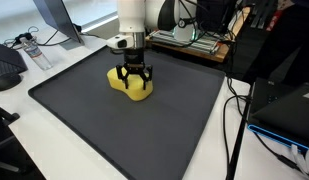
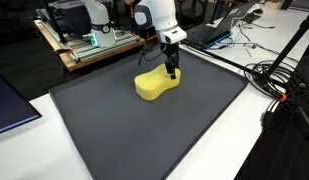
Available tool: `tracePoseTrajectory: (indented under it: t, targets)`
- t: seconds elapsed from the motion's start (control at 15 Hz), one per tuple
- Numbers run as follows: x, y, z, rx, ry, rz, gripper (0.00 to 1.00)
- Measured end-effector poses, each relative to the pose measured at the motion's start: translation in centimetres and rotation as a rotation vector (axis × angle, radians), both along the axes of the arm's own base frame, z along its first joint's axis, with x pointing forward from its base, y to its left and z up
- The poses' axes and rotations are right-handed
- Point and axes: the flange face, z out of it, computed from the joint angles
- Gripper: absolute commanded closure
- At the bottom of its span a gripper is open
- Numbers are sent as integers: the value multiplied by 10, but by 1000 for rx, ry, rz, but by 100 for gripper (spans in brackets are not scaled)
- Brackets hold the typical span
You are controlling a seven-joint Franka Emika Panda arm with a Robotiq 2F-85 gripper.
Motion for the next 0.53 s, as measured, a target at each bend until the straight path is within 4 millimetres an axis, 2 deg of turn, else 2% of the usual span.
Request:
tracePoseTrajectory:
  t: [0.53]
  targets:
    - [-10, 4, 21, -15, -22, 3, 0]
